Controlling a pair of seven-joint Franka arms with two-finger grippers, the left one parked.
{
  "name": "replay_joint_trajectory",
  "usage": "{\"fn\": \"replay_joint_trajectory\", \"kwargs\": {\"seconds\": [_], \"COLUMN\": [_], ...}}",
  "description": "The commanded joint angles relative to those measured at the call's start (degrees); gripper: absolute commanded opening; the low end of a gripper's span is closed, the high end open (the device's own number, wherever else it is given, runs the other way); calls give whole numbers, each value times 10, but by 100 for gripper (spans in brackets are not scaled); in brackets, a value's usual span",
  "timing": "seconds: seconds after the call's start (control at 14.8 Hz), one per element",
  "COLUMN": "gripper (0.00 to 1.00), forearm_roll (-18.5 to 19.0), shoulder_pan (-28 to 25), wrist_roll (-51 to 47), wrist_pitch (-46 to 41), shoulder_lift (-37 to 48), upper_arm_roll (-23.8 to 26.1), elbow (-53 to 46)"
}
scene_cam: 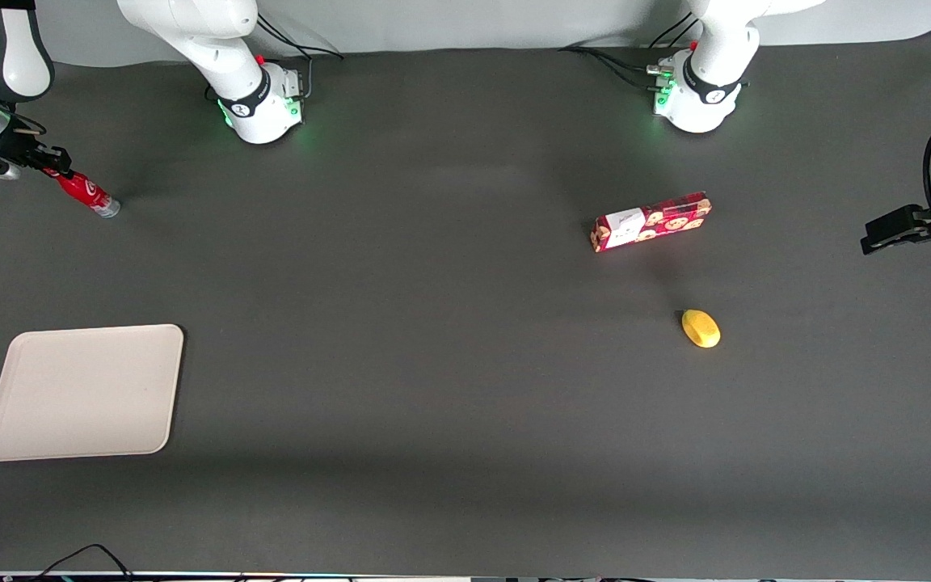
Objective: Place coke bottle on tray
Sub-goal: 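Lift the bottle and carry it with the right gripper toward the white tray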
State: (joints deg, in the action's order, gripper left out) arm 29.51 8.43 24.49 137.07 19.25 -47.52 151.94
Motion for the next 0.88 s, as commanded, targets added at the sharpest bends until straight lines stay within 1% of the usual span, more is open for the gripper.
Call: {"fn": "replay_joint_trajectory", "kwargs": {"seconds": [0.0, 0.14, 0.27, 0.41, 0.54, 0.68, 0.81], "gripper": [0, 0, 0, 0, 0, 0, 0], "forearm_roll": [12, 8, 1, -40, -87, -142, -177], "shoulder_pan": [-40, -55, -67, -83, -83, -78, -70], "wrist_roll": [-45, -47, -47, -52, -51, -46, -45], "wrist_pitch": [-63, -102, -137, -162, -192, -244, -302], "shoulder_lift": [31, 32, 24, -5, -60, -133, -198], "upper_arm_roll": [-4, 5, 28, 49, 83, 117, 149], "elbow": [-35, -79, -135, -194, -269, -377, -483]}}
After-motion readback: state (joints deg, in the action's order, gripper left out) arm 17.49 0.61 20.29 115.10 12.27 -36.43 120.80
